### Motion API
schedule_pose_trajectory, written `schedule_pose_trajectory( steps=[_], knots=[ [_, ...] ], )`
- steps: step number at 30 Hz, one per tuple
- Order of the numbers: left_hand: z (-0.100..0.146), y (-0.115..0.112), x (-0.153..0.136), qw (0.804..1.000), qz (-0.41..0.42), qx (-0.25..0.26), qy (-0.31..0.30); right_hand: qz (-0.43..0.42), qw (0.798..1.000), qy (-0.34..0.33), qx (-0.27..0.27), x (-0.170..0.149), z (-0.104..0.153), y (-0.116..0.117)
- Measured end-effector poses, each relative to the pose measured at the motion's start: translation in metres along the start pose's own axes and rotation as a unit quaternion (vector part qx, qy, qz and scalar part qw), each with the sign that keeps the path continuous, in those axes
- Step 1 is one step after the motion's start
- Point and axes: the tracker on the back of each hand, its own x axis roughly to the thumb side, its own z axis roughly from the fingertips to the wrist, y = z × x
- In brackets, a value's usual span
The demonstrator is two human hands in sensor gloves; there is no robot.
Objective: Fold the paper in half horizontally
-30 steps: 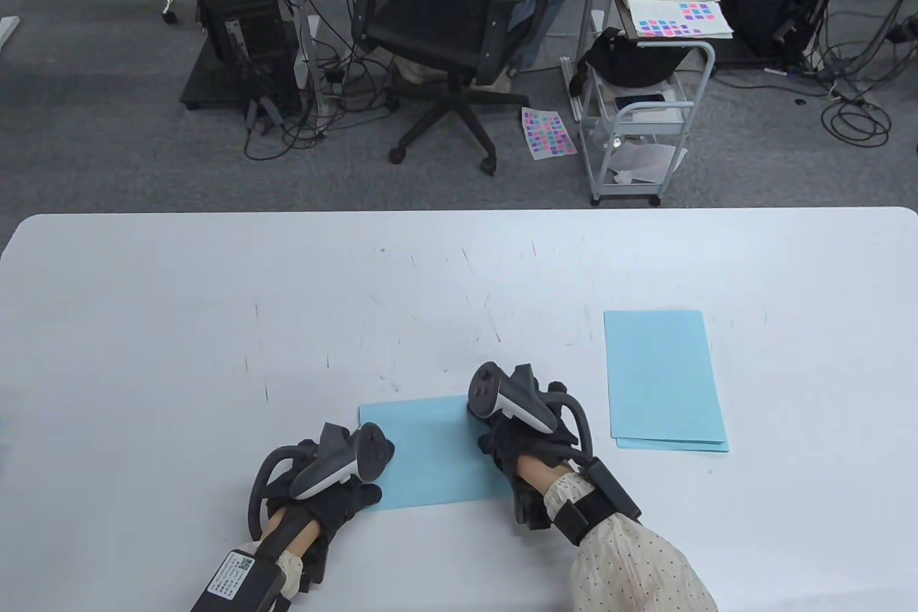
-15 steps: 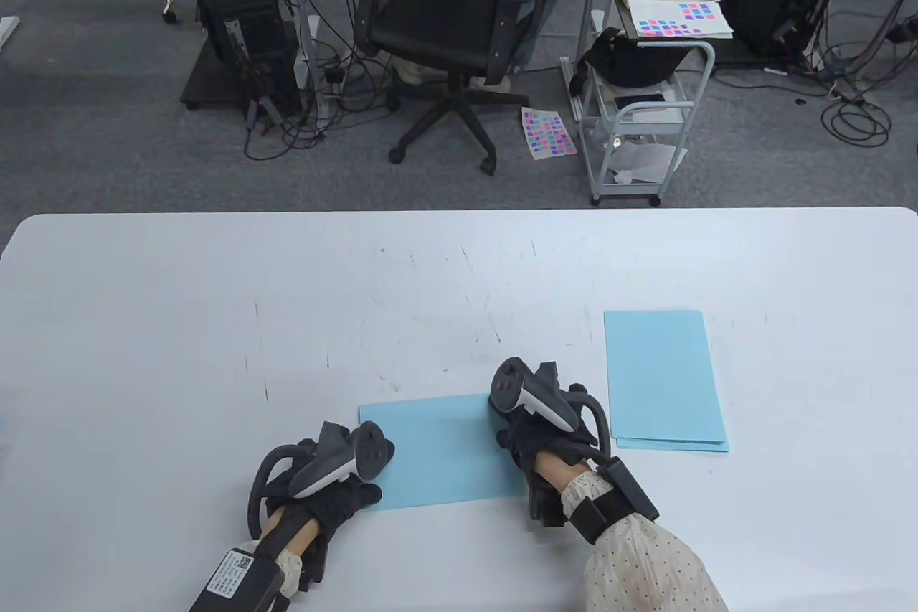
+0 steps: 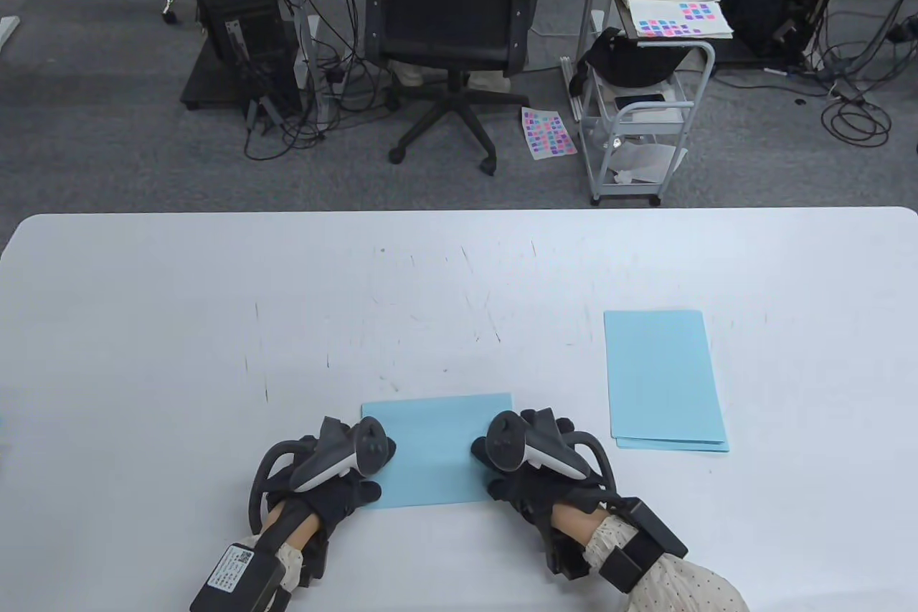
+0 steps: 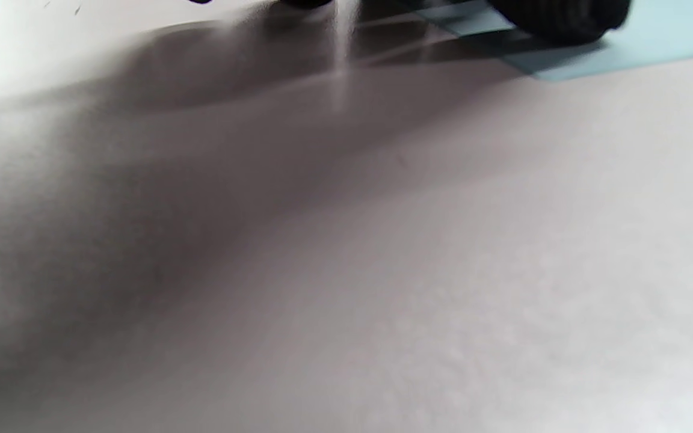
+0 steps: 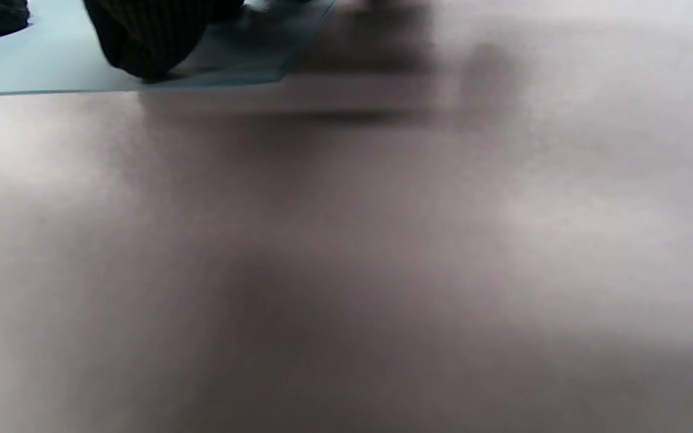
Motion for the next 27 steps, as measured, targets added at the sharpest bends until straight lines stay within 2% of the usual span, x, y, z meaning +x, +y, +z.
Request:
schedule_pose_trajectory(
  steps=[7,15,22,27],
  knots=[
    [-0.001,0.022,0.013,1.0,-0.02,0.0,0.013,-0.017,1.0,-0.001,0.015,-0.004,-0.002,0.002],
    [-0.014,0.055,0.054,0.999,-0.035,0.012,-0.011,-0.017,1.0,0.0,0.017,-0.004,-0.001,0.001],
    [-0.038,0.055,0.085,0.999,-0.038,-0.012,-0.036,-0.021,1.0,-0.002,0.018,-0.005,-0.001,0.002],
    [-0.046,0.045,0.09,0.998,-0.046,-0.03,-0.036,-0.021,1.0,-0.002,0.018,-0.006,-0.001,0.002]
  ],
)
